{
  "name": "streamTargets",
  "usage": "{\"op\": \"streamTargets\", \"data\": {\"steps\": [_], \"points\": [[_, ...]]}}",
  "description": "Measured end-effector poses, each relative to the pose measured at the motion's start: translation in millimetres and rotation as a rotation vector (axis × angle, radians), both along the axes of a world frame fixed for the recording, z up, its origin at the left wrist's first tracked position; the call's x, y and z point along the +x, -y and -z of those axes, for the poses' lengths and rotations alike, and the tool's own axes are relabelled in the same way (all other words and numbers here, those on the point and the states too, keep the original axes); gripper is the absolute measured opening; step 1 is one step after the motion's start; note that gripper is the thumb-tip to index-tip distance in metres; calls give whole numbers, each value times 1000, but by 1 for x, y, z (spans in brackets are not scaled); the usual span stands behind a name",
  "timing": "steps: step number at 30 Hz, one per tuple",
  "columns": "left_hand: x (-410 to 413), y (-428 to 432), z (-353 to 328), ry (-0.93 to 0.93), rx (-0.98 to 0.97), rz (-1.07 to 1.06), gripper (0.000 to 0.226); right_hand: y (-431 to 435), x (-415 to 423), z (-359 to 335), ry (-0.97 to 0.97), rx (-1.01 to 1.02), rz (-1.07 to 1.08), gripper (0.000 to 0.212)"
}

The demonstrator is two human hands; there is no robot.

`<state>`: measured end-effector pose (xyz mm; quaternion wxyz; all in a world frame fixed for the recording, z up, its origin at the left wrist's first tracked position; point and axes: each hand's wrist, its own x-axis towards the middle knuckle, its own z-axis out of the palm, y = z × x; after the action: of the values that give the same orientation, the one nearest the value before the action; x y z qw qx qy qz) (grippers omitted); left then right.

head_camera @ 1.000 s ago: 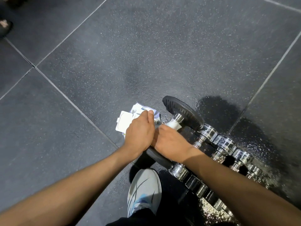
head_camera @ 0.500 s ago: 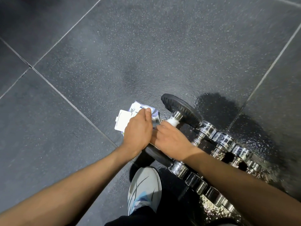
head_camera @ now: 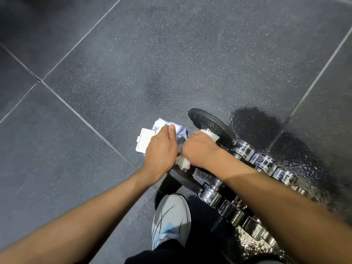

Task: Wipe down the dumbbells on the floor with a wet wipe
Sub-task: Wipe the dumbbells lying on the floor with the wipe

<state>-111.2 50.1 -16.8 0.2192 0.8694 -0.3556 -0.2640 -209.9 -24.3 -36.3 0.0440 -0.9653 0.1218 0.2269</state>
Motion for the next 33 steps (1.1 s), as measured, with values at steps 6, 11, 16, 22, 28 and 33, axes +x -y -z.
{"op": "streamTargets", "data": {"steps": [6, 11, 16, 22, 28, 33], "points": [[-3, -1, 0, 20, 14, 31, 43, -15, -56, 49, 598, -153, 256, 35], [-2, -1, -1, 9, 21, 29, 43, -54, -73, 37, 588, 169, 626, 90], [-4, -1, -1, 5, 11, 40, 41, -84, -66, 23, 814, 720, 1261, 81], [-5, -1, -3, 0, 5, 48, 41, -59, -46, 12, 998, 1502, 1920, 33], [-5, -2, -3, -7, 18, 42, 42, -19, -40, 18, 1092, 2091, 1867, 26], [-5, -1, -2, -7, 27, 35, 41, -17, -33, 19, 1037, 2132, 1786, 59]]}}
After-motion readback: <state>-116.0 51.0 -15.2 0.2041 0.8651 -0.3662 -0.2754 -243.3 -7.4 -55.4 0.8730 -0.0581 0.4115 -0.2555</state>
